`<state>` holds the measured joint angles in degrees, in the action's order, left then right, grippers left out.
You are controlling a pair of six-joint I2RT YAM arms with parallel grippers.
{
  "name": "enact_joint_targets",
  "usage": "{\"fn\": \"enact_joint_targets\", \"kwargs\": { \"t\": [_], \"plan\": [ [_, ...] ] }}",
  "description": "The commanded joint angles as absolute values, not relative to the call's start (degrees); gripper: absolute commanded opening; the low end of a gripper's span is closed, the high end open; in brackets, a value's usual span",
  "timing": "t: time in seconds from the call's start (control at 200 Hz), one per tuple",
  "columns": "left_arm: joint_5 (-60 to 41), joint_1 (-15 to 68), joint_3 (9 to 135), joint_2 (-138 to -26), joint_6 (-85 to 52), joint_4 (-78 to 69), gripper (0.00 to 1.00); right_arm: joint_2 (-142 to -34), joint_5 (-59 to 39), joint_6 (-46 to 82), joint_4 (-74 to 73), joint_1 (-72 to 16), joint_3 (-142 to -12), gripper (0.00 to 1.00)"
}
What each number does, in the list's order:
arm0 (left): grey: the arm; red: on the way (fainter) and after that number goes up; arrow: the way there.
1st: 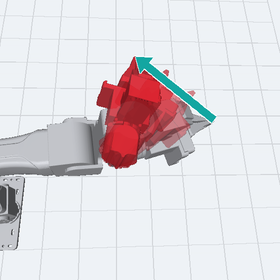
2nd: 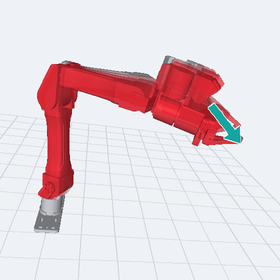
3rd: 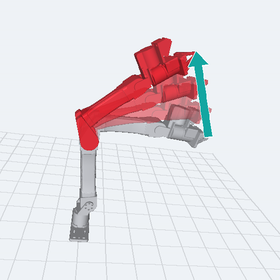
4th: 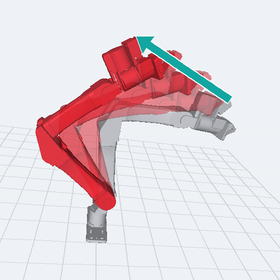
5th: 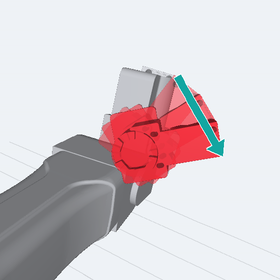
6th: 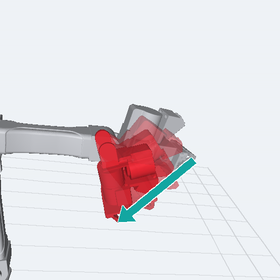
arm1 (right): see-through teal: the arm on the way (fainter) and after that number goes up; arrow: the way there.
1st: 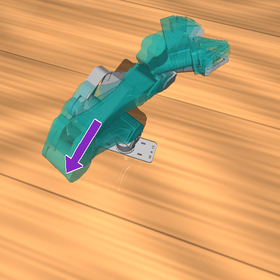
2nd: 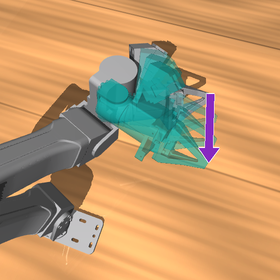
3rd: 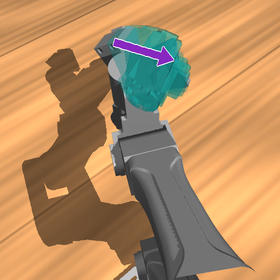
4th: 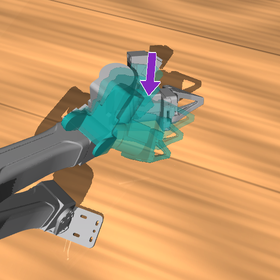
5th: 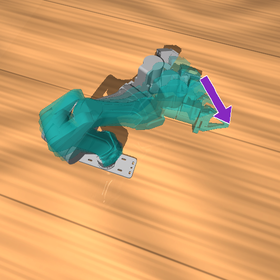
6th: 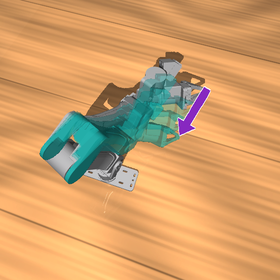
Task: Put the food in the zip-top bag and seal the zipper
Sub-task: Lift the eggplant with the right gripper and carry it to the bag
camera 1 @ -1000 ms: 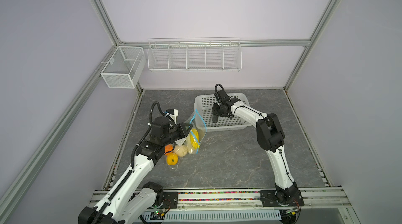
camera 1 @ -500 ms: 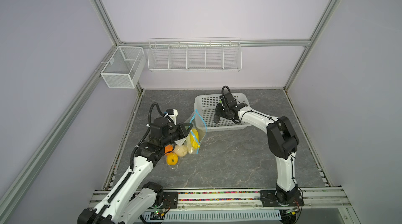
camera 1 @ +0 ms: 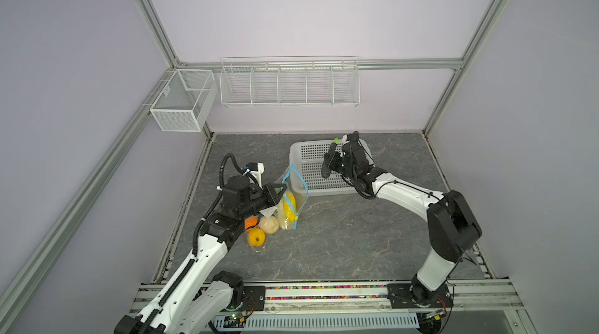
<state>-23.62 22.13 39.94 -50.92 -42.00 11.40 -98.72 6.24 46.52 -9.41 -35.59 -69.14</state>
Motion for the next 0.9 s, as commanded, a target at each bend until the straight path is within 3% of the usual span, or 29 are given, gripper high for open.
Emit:
{"fn": "enact_joint_targets", "kwargs": {
  "t": [0.0,0.22,0.46,0.765,0.895],
  "plan": [
    [-24.5,21.9,40.2,-50.2,-43.1,9.8,0.00,-94.0,3.2,43.9,-18.9,-37.3,-66.7,0.38],
    [-24.8,22.0,41.2,-50.6,-43.4,9.4,0.00,-88.3,0.3,36.1,-24.7,-41.9,-64.0,0.41],
    [-25.0,22.0,41.6,-50.9,-43.5,9.2,0.00,-89.4,-1.0,33.9,-24.9,-46.7,-65.0,0.42],
    [-24.6,21.9,41.0,-51.5,-43.3,8.8,0.00,-90.9,4.7,30.8,-14.7,-47.3,-68.4,0.11],
    [-24.5,22.0,41.0,-51.8,-43.3,8.4,0.00,-88.9,7.8,27.2,-10.9,-46.7,-70.7,0.08]
  ]
}}
